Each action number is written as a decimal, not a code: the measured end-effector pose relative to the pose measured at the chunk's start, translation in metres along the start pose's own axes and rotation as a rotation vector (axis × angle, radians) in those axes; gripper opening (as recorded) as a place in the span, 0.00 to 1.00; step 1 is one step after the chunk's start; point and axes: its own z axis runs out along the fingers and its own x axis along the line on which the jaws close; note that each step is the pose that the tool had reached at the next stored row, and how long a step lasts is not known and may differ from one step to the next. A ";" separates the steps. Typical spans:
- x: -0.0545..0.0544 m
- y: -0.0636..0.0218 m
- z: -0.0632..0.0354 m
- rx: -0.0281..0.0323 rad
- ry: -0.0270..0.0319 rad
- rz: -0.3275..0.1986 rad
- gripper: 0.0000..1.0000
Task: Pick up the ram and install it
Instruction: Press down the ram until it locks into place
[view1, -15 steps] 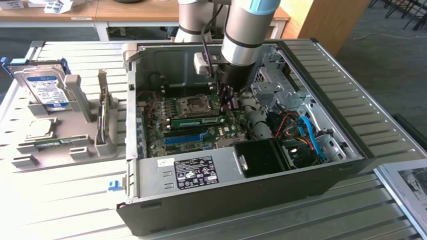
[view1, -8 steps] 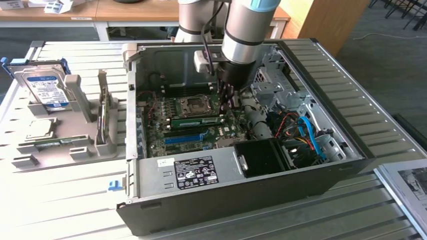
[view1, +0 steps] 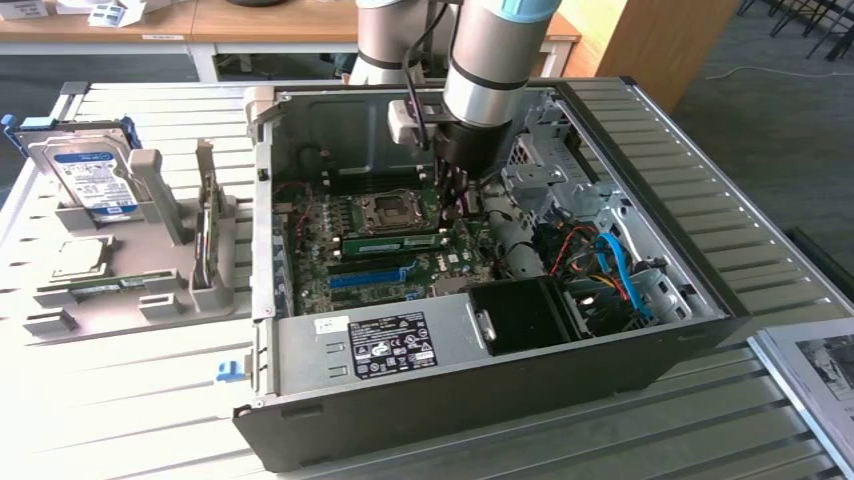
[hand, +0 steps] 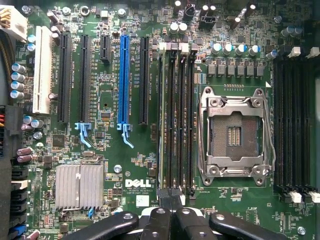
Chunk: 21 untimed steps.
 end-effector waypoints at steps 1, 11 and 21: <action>0.000 0.0002 0.0000 0.0000 0.0000 0.000 0.10; 0.000 0.0090 0.0004 0.0029 0.0000 0.000 0.10; 0.000 0.0204 0.0010 0.0076 -0.0001 0.000 0.10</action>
